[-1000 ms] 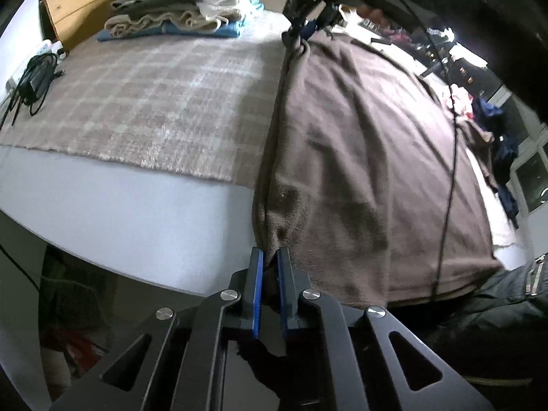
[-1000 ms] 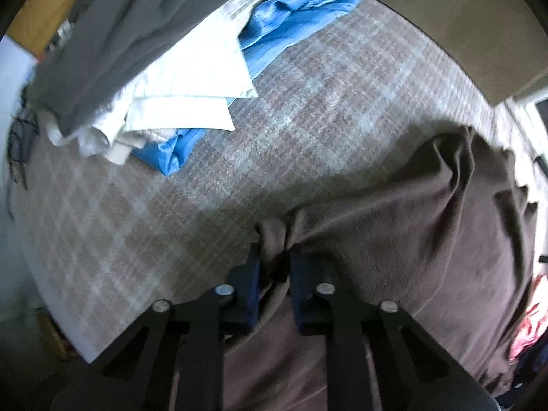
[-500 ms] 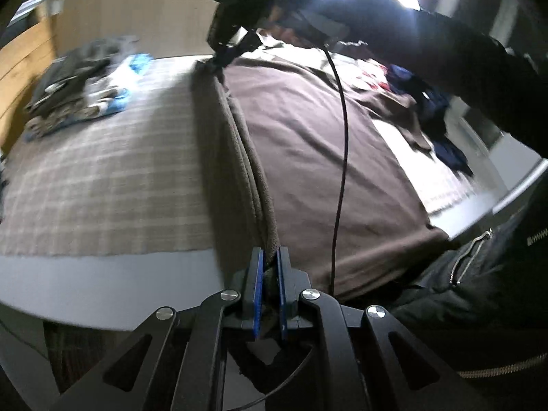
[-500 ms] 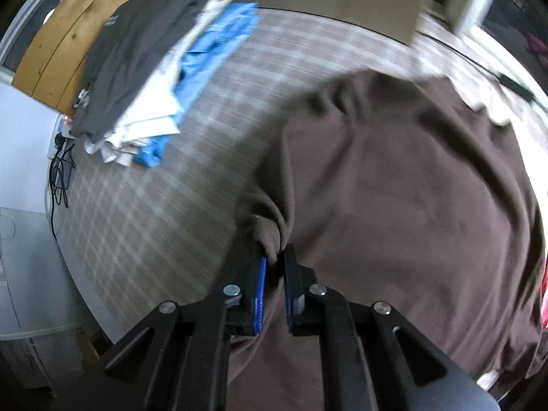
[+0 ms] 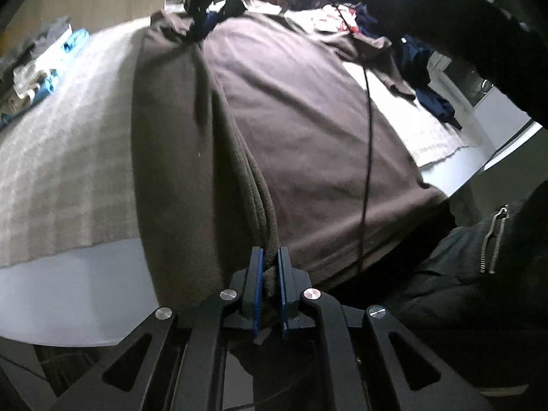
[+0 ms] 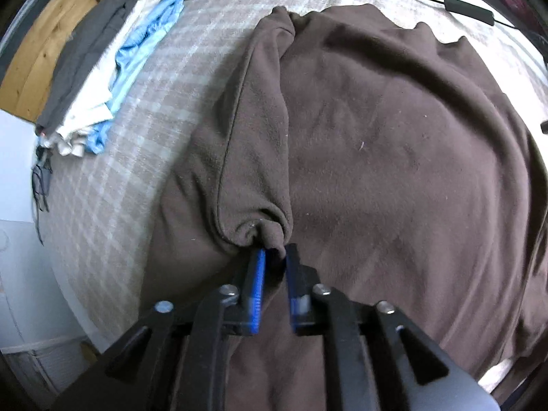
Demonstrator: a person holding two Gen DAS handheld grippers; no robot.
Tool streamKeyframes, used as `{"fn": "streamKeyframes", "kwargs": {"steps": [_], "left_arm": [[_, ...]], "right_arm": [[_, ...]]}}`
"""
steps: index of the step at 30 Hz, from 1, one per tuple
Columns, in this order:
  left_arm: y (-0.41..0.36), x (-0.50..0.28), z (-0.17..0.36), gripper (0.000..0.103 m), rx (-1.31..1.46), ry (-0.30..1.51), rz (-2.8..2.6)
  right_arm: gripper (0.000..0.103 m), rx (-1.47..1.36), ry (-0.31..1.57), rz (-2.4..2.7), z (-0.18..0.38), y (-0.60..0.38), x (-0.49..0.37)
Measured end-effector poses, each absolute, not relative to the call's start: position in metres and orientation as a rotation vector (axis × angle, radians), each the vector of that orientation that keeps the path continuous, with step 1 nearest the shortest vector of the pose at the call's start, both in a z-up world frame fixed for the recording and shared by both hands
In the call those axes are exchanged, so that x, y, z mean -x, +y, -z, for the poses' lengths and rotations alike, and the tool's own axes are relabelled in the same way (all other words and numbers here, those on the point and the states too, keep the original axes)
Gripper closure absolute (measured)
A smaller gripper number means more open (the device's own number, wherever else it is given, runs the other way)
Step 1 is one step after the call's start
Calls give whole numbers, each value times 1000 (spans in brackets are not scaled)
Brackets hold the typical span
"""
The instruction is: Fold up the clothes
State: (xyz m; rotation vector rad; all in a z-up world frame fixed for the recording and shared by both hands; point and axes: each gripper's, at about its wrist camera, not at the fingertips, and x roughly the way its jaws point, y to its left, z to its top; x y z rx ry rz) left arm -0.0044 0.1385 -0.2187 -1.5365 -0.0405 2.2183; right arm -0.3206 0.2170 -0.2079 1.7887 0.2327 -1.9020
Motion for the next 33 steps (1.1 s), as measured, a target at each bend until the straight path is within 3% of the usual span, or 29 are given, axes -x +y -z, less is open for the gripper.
{"fn": "streamKeyframes", "kwargs": {"steps": [2, 11, 17, 23, 26, 30, 33], "left_arm": [[135, -1, 214, 90, 1536, -55, -2217], [62, -43, 158, 88, 1535, -163, -2337], [84, 3, 175, 89, 1439, -75, -2312], [115, 27, 234, 90, 1533, -93, -2158], [122, 16, 225, 91, 1522, -6, -2121], [109, 28, 193, 92, 1451, -65, -2195], [106, 52, 185, 93, 1417, -19, -2293]], "right_arm": [[70, -1777, 287, 1922, 204, 218, 320], [70, -1392, 277, 2014, 112, 230, 283], [71, -1341, 324, 1942, 136, 188, 279], [71, -1459, 445, 1981, 195, 182, 290], [73, -1518, 369, 1964, 203, 205, 300], [73, -1432, 191, 2016, 169, 226, 310], [78, -1373, 198, 2078, 157, 218, 325]]}}
